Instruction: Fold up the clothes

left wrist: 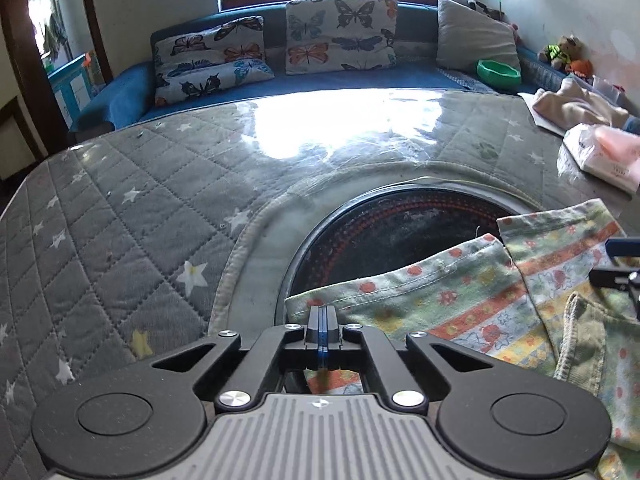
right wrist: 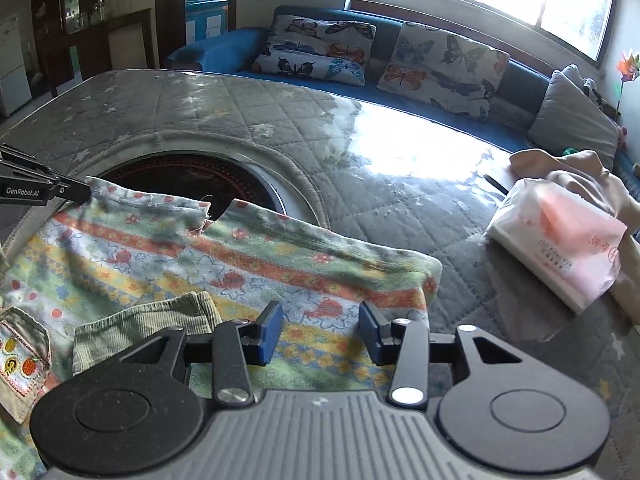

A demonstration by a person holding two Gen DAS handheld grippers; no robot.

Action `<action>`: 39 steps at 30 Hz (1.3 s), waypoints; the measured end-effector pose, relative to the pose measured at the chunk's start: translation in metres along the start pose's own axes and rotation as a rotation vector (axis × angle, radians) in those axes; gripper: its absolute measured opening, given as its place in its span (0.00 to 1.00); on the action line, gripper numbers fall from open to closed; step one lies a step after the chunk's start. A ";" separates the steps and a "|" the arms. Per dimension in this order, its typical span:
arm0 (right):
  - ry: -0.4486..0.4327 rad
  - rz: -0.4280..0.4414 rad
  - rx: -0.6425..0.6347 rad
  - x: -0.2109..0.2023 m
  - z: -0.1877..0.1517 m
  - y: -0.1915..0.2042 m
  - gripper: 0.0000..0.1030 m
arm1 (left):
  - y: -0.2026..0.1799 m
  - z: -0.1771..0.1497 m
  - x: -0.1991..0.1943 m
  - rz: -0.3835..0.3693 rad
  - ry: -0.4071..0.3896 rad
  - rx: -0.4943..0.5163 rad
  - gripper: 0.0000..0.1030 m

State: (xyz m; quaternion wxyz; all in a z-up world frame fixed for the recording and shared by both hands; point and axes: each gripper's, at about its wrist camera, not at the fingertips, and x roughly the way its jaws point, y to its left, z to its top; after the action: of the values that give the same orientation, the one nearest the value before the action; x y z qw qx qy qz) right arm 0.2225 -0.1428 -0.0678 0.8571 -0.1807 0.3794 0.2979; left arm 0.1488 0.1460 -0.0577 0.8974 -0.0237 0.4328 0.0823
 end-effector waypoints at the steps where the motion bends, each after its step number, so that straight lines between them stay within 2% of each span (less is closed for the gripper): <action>1: 0.000 0.001 -0.006 0.000 0.000 0.000 0.43 | 0.001 -0.001 -0.003 -0.009 -0.002 -0.010 0.03; 3: 0.001 0.004 -0.016 0.000 0.000 0.001 0.46 | 0.002 -0.003 -0.009 -0.026 -0.006 -0.027 0.06; 5: -0.002 0.002 -0.020 0.001 0.000 0.002 0.46 | -0.002 -0.005 -0.012 -0.026 -0.009 -0.020 0.16; 7: -0.005 -0.001 -0.022 0.001 0.001 0.003 0.46 | -0.007 -0.006 -0.011 -0.021 -0.005 -0.003 0.18; 16: -0.015 0.032 -0.044 -0.012 -0.004 0.013 0.47 | -0.017 -0.006 0.002 0.051 -0.040 0.093 0.03; 22: -0.057 0.022 -0.035 -0.026 -0.009 0.020 0.47 | -0.015 -0.004 0.007 0.060 -0.065 0.117 0.01; 27: -0.080 0.040 -0.059 -0.045 -0.012 0.027 0.47 | -0.007 0.002 -0.001 0.028 -0.055 0.048 0.04; 32: -0.071 0.092 -0.107 -0.053 -0.019 0.044 0.47 | -0.023 -0.009 -0.031 -0.073 -0.054 0.068 0.05; 37: -0.059 0.131 -0.118 -0.051 -0.027 0.061 0.47 | -0.050 -0.029 -0.037 -0.188 -0.006 0.096 0.05; 39: -0.053 0.139 -0.121 -0.051 -0.031 0.066 0.47 | -0.061 -0.033 -0.033 -0.188 -0.001 0.123 0.05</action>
State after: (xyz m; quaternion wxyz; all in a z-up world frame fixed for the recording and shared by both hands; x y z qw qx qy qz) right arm 0.1360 -0.1285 -0.0544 0.8317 -0.1975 0.3495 0.3836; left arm 0.1132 0.0781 -0.0541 0.9012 -0.0091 0.4324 -0.0290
